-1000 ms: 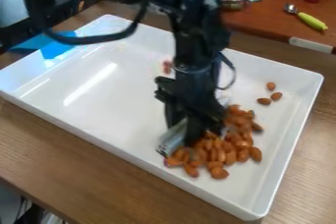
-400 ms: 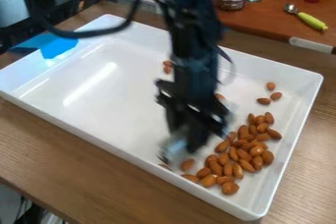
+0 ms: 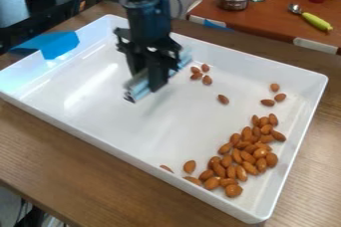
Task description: Sweep into pile
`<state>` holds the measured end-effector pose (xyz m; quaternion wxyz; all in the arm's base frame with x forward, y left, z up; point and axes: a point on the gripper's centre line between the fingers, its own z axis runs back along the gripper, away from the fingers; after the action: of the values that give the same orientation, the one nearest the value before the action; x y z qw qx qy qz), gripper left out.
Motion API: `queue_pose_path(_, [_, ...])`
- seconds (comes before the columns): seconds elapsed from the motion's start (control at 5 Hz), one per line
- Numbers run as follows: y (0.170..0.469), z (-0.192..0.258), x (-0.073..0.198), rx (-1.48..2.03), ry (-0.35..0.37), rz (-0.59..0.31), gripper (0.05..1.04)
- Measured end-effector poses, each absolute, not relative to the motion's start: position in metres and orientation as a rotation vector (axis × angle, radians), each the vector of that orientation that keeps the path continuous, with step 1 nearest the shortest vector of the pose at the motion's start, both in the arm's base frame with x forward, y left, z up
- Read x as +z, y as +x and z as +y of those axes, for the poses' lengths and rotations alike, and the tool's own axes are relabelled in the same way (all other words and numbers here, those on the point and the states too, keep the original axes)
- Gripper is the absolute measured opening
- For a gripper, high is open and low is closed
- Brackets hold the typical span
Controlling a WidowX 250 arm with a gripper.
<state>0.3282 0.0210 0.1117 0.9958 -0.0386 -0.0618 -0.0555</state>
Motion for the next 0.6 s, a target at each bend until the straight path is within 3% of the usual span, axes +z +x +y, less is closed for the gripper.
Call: queue_pose_path(0.6, [0.363,0.083,0.096,-0.018,0.026,-0.107,0.381])
